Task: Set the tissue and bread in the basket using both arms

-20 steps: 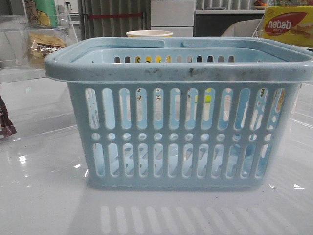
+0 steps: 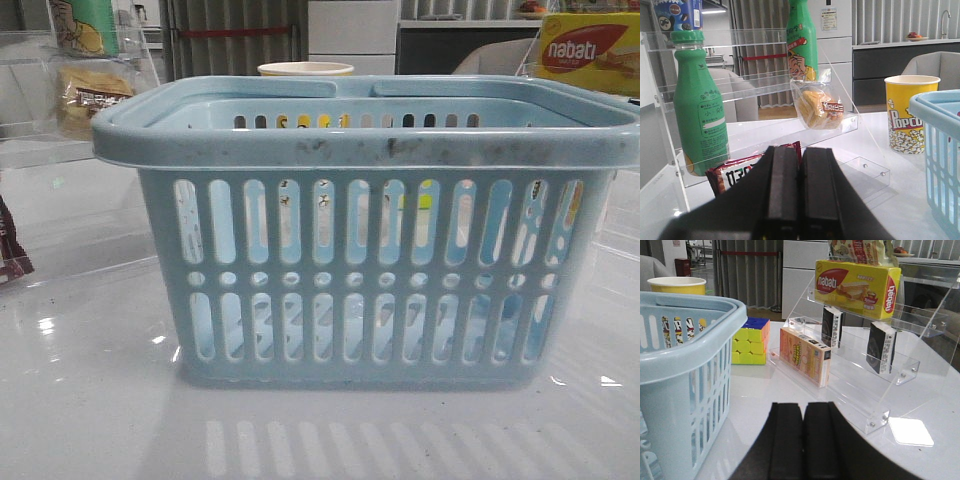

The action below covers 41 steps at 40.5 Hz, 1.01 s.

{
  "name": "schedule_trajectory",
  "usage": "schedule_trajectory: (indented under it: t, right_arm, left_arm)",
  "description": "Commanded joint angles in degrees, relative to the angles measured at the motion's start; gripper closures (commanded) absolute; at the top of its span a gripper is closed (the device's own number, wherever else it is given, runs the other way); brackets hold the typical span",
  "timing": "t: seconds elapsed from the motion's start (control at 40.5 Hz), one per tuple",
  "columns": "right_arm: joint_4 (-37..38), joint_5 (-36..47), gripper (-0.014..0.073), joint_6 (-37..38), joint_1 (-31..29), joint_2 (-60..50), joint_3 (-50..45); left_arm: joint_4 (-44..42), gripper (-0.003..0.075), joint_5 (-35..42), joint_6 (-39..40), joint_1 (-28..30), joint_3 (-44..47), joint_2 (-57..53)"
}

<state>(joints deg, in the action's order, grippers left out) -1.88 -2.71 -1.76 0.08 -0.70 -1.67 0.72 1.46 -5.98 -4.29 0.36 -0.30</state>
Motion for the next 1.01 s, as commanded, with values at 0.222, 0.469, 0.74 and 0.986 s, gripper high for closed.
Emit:
schedule_trajectory:
  t: [0.222, 0.469, 0.74, 0.986]
  right_arm:
    - [-0.01, 5.37, 0.0554, -0.39, -0.20, -0.99, 0.32]
    - [0.00, 10.11, 0.0554, -0.39, -0.20, -0.99, 0.42]
    - [0.00, 3.33, 0.0554, -0.39, -0.20, -0.99, 9.91]
    - [0.00, -8.14, 0.0554, -0.39, -0.20, 4.87, 25.63]
  left_arm:
    - [0.45, 0.0627, 4.89, 0.52, -0.43, 0.36, -0.94]
    - [0.45, 0.0627, 7.60, 0.52, -0.43, 0.36, -0.94]
    - [0.45, 0.0627, 7.25, 0.52, -0.52, -8.98, -0.83]
    - [0.45, 0.0627, -2.76, 0.52, -0.52, -24.93, 4.50]
